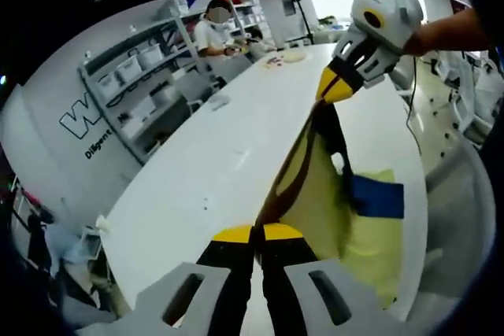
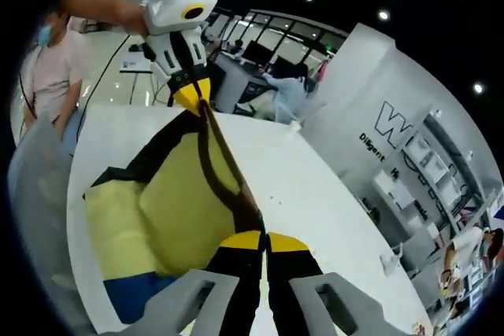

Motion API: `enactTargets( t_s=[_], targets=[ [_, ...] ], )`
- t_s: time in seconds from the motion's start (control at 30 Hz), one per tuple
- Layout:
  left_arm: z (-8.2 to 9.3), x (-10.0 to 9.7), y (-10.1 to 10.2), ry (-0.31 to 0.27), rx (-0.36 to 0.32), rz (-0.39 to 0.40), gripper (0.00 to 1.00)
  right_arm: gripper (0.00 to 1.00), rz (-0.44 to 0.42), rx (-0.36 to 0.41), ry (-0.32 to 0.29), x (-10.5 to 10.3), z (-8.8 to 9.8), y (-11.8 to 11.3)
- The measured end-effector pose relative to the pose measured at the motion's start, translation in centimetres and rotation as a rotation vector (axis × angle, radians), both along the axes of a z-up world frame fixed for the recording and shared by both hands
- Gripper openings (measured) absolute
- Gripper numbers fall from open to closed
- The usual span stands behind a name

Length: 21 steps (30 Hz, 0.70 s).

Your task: Fold the garment on the visible template until the final outline fits inside the template.

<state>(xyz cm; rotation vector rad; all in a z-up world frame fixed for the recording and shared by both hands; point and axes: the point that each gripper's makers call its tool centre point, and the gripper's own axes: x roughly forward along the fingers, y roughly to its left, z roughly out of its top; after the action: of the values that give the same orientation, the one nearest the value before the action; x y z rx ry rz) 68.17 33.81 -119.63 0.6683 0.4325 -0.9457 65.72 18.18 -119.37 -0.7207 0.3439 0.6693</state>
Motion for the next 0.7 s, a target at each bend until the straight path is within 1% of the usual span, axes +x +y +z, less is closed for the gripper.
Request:
enactTargets(
  t_s=[0.17,0.27,0.37,0.4,0.47,0.5,0.57,0.7],
  targets=[
    [0.5,1.0,0.1,-0.013,0.011,0.011,0.06,0.00,0.003,0.009,-0.013,0.8,0.6,-0.1],
    [0.9,1.3,0.0,-0.019,0.022,0.018,0.06,0.00,-0.007,0.023,-0.017,1.2,0.8,-0.2],
    [1.2,1.5,0.0,-0.043,0.047,0.017,0.06,0.00,-0.009,0.019,-0.019,1.6,0.9,-0.2],
    [1.5,1.7,-0.1,-0.069,0.060,0.006,0.06,0.00,-0.015,0.020,-0.020,1.8,1.0,-0.2],
    [1.7,1.9,-0.1,-0.066,0.060,0.015,0.06,0.00,-0.040,0.041,-0.018,2.2,1.2,-0.3],
    [1.6,2.0,0.0,-0.061,0.062,0.024,0.06,0.00,-0.044,0.044,-0.019,2.3,1.2,-0.3],
    [1.4,2.4,0.1,-0.068,0.077,0.036,0.06,0.00,-0.055,0.054,-0.017,2.5,1.0,-0.3],
    [0.2,3.2,0.6,-0.103,0.155,0.047,0.06,0.00,-0.073,0.037,-0.006,2.9,0.0,-0.4]
  ],
)
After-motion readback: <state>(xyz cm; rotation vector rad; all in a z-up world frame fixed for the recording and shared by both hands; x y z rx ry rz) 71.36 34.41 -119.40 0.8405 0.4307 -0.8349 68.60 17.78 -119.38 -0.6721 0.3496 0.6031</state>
